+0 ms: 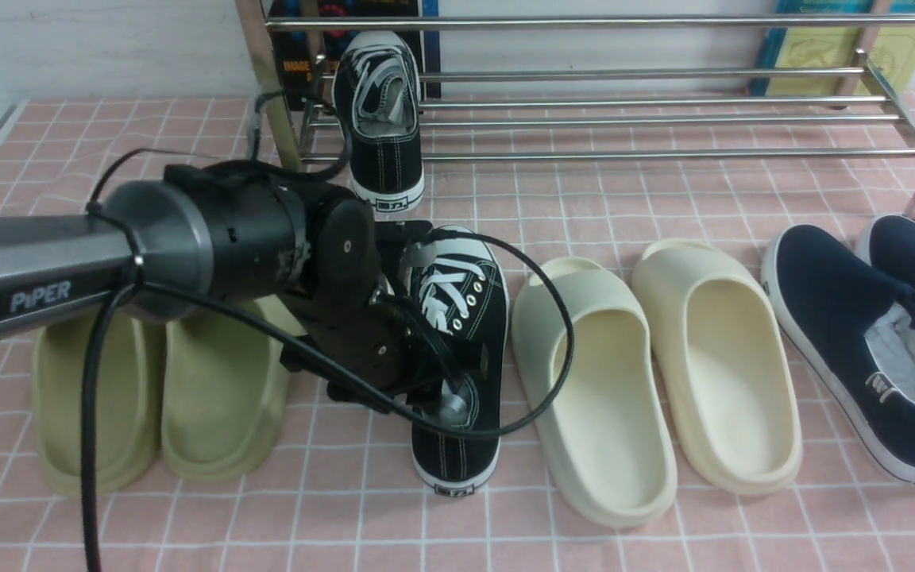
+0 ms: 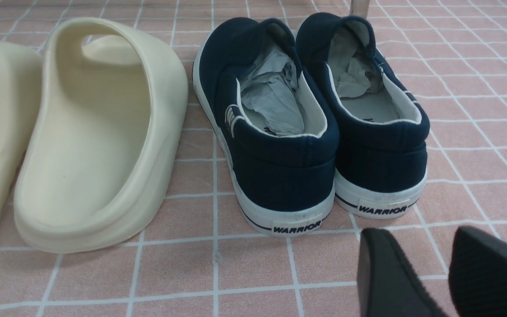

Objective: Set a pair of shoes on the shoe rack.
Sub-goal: Use the left arm to grab the shoe closest to it, then use the left arm to put a shoe into the shoe rack

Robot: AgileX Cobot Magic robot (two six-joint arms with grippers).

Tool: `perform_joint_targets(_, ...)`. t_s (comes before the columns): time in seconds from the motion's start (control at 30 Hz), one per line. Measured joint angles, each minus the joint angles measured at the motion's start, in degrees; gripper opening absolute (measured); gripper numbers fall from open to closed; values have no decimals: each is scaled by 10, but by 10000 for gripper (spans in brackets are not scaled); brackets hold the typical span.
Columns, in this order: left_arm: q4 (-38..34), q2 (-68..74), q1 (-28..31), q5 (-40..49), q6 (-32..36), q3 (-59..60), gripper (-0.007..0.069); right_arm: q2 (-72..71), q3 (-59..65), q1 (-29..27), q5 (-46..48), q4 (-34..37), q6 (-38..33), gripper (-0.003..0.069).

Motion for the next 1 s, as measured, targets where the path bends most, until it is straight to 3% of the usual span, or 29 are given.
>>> perform_joint_targets(0.07,-4,3,0,-3,0,0,231,0,0,0,0,0,0,238)
perform_joint_targets(0.1,-5,2,0,-5,0,-2,143,0,0,0,0,0,0,238)
perform_joint_targets(0.2,-4,-1,0,7,-1,-16,34,0,0,0,0,0,0,238)
perform_joint_targets(0.4,-3,-29,1,71,-10,-72,14,0,0,0,0,0,0,238)
perform_joint_targets(0.57,-9,-69,1,66,-39,-102,14,0,0,0,0,1,0,238)
perform_joint_targets(1.0,-16,-32,8,-105,-96,-126,15,0,0,0,0,1,0,238)
